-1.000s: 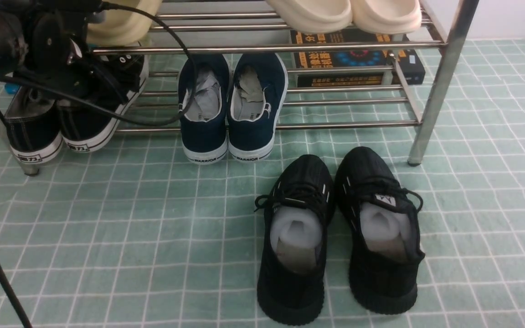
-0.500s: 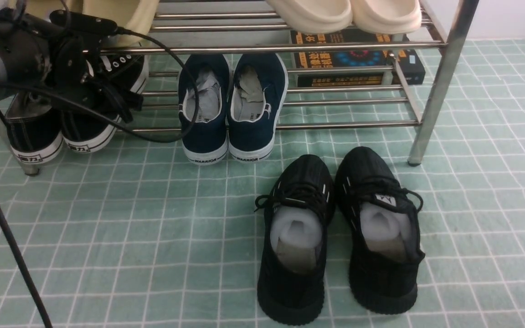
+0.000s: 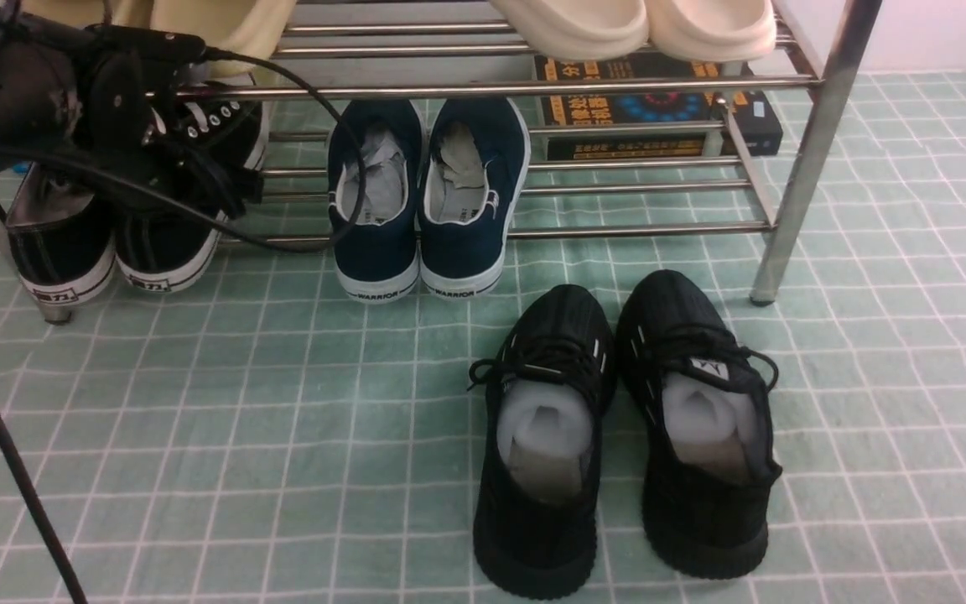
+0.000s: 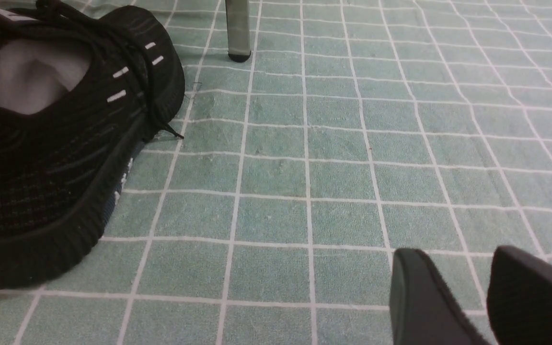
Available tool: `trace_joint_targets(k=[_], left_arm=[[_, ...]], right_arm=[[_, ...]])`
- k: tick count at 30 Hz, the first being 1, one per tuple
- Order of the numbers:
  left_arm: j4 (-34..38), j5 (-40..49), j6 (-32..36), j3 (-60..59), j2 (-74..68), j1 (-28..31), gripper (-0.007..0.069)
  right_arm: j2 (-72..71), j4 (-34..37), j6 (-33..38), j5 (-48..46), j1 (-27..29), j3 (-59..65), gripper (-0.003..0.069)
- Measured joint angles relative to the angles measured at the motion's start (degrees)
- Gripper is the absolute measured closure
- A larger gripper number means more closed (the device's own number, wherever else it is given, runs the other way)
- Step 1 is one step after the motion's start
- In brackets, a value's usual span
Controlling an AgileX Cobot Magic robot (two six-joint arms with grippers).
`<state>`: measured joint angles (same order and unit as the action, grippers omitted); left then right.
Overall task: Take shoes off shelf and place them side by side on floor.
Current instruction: 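Set the held shoe down on the floor in front of the rack with the left gripper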
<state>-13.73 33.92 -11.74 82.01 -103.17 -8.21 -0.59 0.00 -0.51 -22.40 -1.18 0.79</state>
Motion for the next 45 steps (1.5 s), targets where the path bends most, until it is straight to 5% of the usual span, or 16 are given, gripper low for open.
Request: trace_joint_targets(k=[9, 25, 34, 45], left_arm=[[10.8, 7.3, 0.1, -0.2, 7.6, -0.1, 0.0612], [24.2, 36.9, 6.8, -1.1, 30.1, -0.1, 0.0612], [34.2, 36.9, 15.2, -12.5, 36.9, -0.1, 0.0612], [32.6, 36.1, 15.7, -20.5, 37.1, -0.1, 0.0611]], right_arm=[[0.0, 0.0, 0.0, 0.0, 0.0, 0.0, 0.042], [0.0, 0.0, 0.0, 0.0, 0.0, 0.0, 0.042], [0.0, 0.0, 0.0, 0.0, 0.0, 0.0, 0.042], [0.0, 0.0, 0.0, 0.0, 0.0, 0.0, 0.042]])
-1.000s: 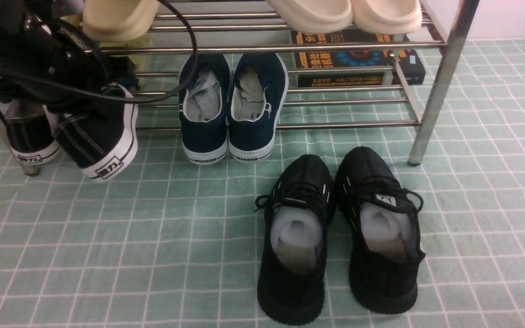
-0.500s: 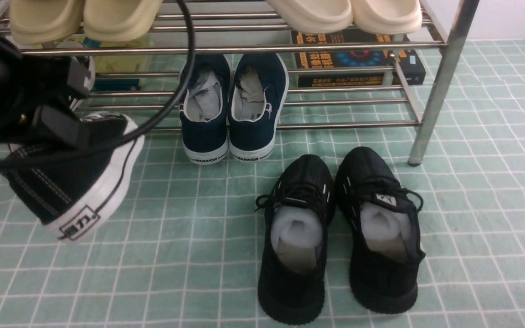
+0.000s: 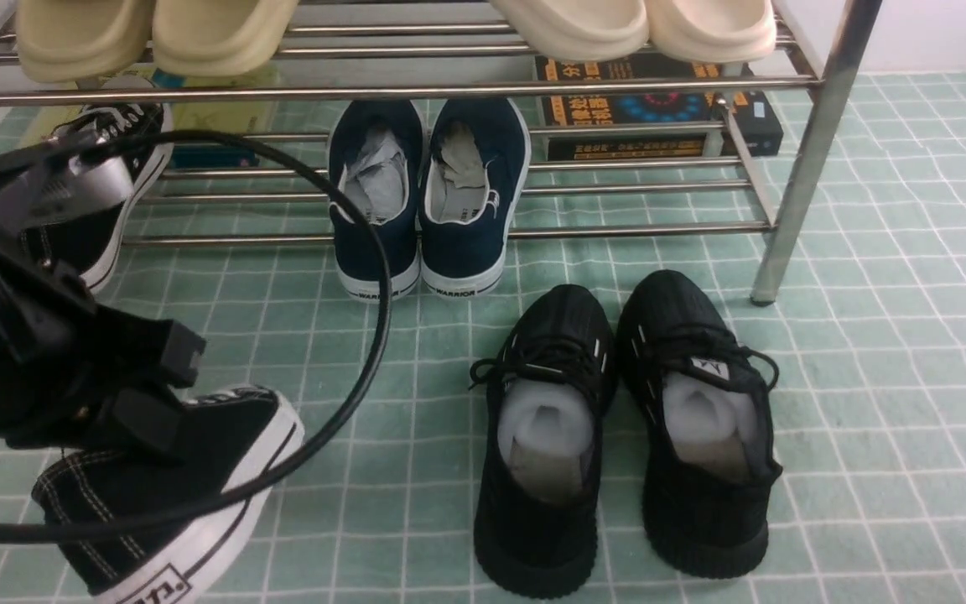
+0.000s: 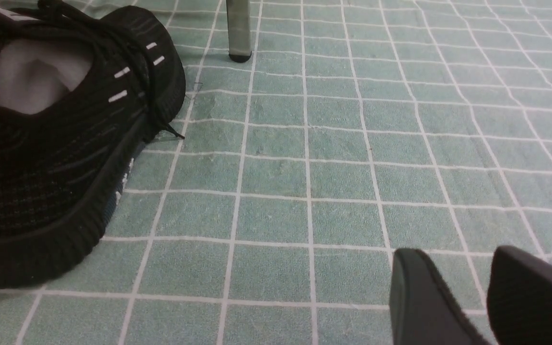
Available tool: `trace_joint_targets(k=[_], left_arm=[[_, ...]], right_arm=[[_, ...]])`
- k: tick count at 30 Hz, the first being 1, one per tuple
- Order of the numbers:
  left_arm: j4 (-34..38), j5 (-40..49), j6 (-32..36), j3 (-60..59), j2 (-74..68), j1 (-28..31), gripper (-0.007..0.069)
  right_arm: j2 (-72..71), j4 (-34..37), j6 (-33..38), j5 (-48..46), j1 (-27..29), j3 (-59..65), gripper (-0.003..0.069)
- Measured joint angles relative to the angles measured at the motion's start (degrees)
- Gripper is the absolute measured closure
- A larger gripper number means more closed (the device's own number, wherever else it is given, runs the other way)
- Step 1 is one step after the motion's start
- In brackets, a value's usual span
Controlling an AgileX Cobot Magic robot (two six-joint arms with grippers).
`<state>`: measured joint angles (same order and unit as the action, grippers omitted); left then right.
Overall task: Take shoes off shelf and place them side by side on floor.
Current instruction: 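Set the held shoe down on the floor in front of the rack with the left gripper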
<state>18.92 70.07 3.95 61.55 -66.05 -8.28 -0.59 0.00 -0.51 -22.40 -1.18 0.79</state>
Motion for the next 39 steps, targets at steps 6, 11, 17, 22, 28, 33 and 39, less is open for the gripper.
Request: trace_joint_targets(k=[6, 11, 17, 22, 28, 33, 39], left_arm=[[-6.6, -3.0, -2.3, 0.0, 0.0, -7.5, 0.0611], [-22.6, -7.7, -14.6, -0.1, -1.3, -22.2, 0.0611], [-38.5, -9.6, -33.5, 0.0, -4.6, -32.4, 0.0611], [-44.9, -11.9, -42.6, 0.0, -10.9, -36.7, 0.061], [-44.8, -14.3, -44.6, 0.0, -17.4, -37.2, 0.061], [-44.8, -16.6, -44.8, 0.0, -21.0, -37.3, 0.061], [-43.4, -17.5, -44.9, 0.0, -24.0, -37.3, 0.0606]], right_arm=[[0.0, 0.0, 0.0, 0.0, 0.0, 0.0, 0.042], [0.0, 0.0, 0.0, 0.0, 0.0, 0.0, 0.042], [0.0, 0.0, 0.0, 0.0, 0.0, 0.0, 0.042], [0.0, 0.0, 0.0, 0.0, 0.0, 0.0, 0.042], [0.0, 0.0, 0.0, 0.0, 0.0, 0.0, 0.042], [0.0, 0.0, 0.0, 0.0, 0.0, 0.0, 0.042], [0.0, 0.0, 0.0, 0.0, 0.0, 0.0, 0.042]])
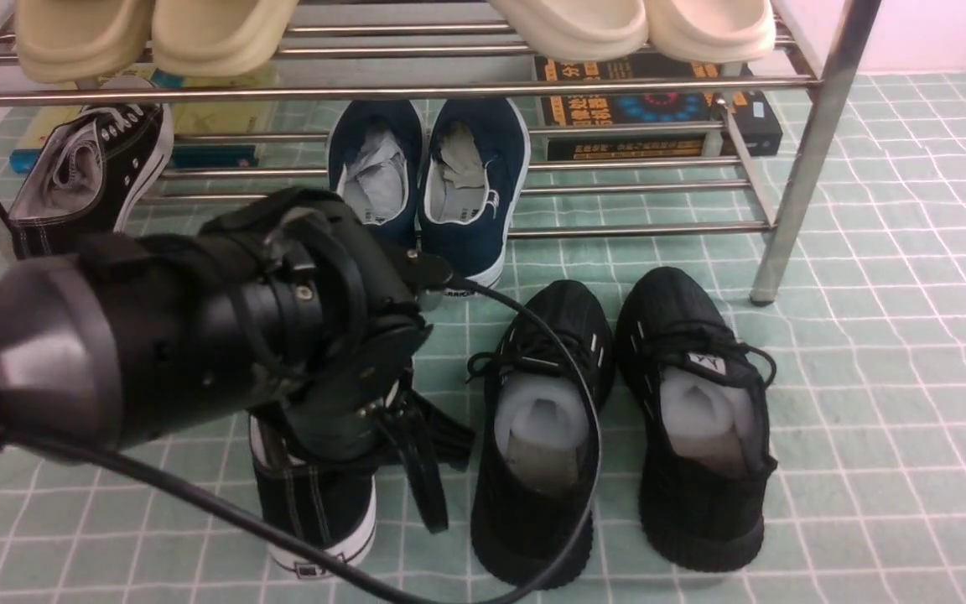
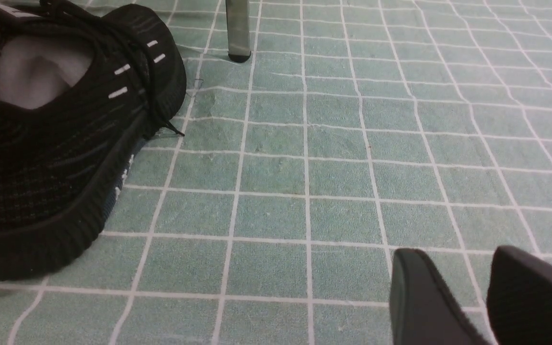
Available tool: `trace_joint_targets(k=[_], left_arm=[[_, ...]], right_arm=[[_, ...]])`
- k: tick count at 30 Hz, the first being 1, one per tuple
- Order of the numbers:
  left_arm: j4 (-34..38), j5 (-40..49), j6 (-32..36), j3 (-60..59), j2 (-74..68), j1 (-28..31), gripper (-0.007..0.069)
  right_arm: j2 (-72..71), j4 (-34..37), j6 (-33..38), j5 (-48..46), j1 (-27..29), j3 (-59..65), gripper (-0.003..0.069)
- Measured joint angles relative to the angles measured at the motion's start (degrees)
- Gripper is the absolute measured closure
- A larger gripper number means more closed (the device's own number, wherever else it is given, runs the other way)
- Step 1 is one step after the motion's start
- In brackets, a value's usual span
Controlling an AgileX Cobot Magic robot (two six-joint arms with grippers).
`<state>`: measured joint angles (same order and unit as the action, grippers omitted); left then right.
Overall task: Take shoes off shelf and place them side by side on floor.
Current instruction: 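Set the held shoe down on the floor in front of the rack with the left gripper, then grasp the leftmost shoe on the bottom shelf of the shoe rack with the left gripper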
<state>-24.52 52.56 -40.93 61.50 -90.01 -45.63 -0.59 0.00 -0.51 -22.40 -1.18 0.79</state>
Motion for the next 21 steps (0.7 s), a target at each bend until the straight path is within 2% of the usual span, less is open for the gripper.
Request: trace_joint_targets(k=[5, 10, 12, 13, 16, 19, 21], left_arm=[[2.5, -0.1, 0.1, 0.1, -0.7, 0.0, 0.0577], [6.1, 1.8, 1.8, 1.0, -0.6, -2.3, 0.0471], [7.0, 4.1, 2.0, 2.1, -0.4, -3.4, 0.043], [7.4, 7.8, 2.2, 4.3, 0.4, -4.2, 0.0385], [6.2, 14.9, 2.7, 10.3, 3.0, -4.7, 0.0338], [2.7, 16.7, 5.6, 16.7, 7.5, -3.5, 0.0383], [1.1, 16.8, 7.6, 19.1, 10.5, 0.2, 0.048]], right_arm=[[0.0, 0.0, 0.0, 0.0, 0.0, 0.0, 0.042], [0.0, 0.0, 0.0, 0.0, 0.0, 0.0, 0.042], [0.0, 0.0, 0.0, 0.0, 0.0, 0.0, 0.042], [0.0, 0.0, 0.0, 0.0, 0.0, 0.0, 0.042], [0.0, 0.0, 0.0, 0.0, 0.0, 0.0, 0.042], [0.0, 0.0, 0.0, 0.0, 0.0, 0.0, 0.042], [0.0, 0.0, 0.0, 0.0, 0.0, 0.0, 0.042]])
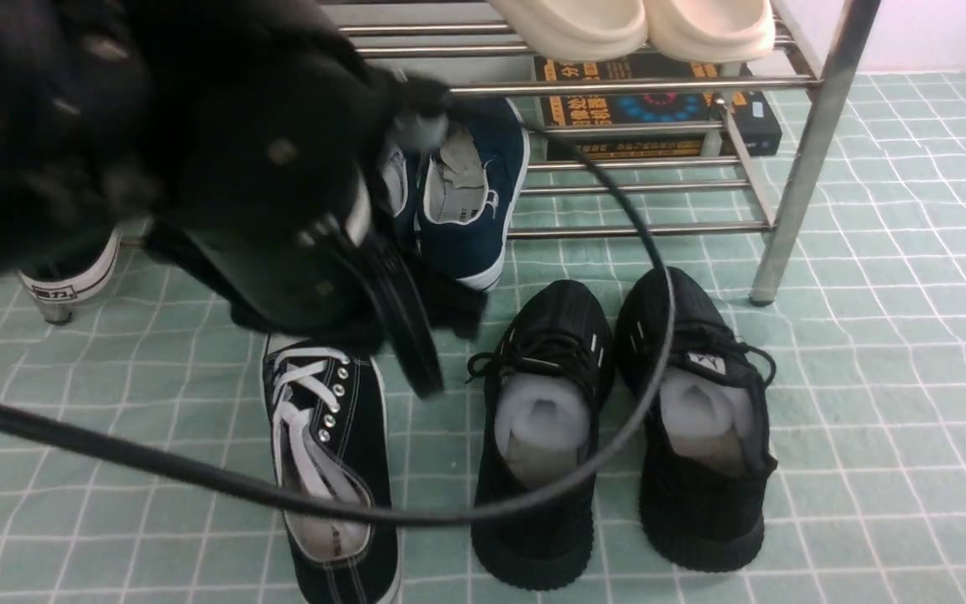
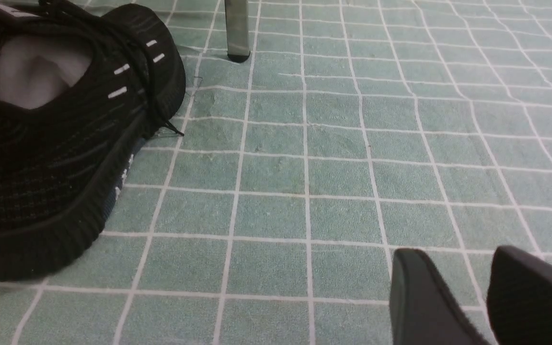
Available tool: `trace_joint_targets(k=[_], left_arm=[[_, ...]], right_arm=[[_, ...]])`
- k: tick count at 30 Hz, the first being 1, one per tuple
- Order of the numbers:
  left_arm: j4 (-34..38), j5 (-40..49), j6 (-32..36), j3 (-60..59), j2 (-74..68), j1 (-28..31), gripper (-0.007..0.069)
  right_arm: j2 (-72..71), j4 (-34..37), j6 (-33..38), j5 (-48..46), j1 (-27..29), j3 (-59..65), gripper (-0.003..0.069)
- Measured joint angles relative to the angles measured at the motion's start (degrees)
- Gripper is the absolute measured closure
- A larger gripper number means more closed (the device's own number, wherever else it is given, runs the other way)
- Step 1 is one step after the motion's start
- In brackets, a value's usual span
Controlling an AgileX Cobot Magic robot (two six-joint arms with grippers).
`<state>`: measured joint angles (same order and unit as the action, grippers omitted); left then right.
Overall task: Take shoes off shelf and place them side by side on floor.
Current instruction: 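Grasp the leftmost shoe on the bottom shelf of the shoe rack with the left gripper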
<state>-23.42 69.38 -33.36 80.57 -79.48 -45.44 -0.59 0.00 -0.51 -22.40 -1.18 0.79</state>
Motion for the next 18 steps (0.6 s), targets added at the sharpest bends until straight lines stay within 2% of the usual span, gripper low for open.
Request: trace_joint_targets(k=[1, 3, 4, 5, 6, 7, 8, 9, 10, 11, 12, 14, 18], left_arm=[[-0.5, 0.2, 0.7, 0.3, 0.9, 1.6, 0.0526], [-2.5, 0.7, 2.7, -0.5, 2.3, 11.0, 0.0603], [-2.5, 0.7, 3.1, -0.8, 2.3, 13.0, 0.0606], [-2.1, 0.7, 5.1, -2.4, 2.1, 20.7, 0.0614], [-2.0, 0.7, 5.4, -2.4, 2.0, 21.8, 0.0614], [1.3, 0.7, 8.8, -4.8, 0.9, 31.5, 0.0613], [2.4, 0.5, 9.8, -5.3, 0.7, 35.1, 0.0613], [7.1, -0.5, 13.0, -6.8, -0.1, 43.2, 0.0613], [11.0, -1.8, 14.9, -7.4, -0.5, 48.5, 0.0613], [11.8, -2.1, 15.3, -7.5, -0.5, 48.5, 0.0613], [17.1, -4.7, 17.2, -7.8, -0.6, 55.5, 0.0613], [22.7, -9.0, 19.7, -7.8, -0.6, 61.2, 0.0608], [26.4, -15.5, 21.8, -7.8, -0.6, 64.3, 0.0567]], right_arm=[[0.0, 0.0, 0.0, 0.0, 0.0, 0.0, 0.042], [0.0, 0.0, 0.0, 0.0, 0.0, 0.0, 0.042], [0.0, 0.0, 0.0, 0.0, 0.0, 0.0, 0.042], [0.0, 0.0, 0.0, 0.0, 0.0, 0.0, 0.042], [0.0, 0.0, 0.0, 0.0, 0.0, 0.0, 0.042], [0.0, 0.0, 0.0, 0.0, 0.0, 0.0, 0.042], [0.0, 0.0, 0.0, 0.0, 0.0, 0.0, 0.042], [0.0, 0.0, 0.0, 0.0, 0.0, 0.0, 0.042], [0.0, 0.0, 0.0, 0.0, 0.0, 0.0, 0.042], [0.0, 0.0, 0.0, 0.0, 0.0, 0.0, 0.042], [0.0, 0.0, 0.0, 0.0, 0.0, 0.0, 0.042], [0.0, 0.0, 0.0, 0.0, 0.0, 0.0, 0.042], [0.0, 0.0, 0.0, 0.0, 0.0, 0.0, 0.042]])
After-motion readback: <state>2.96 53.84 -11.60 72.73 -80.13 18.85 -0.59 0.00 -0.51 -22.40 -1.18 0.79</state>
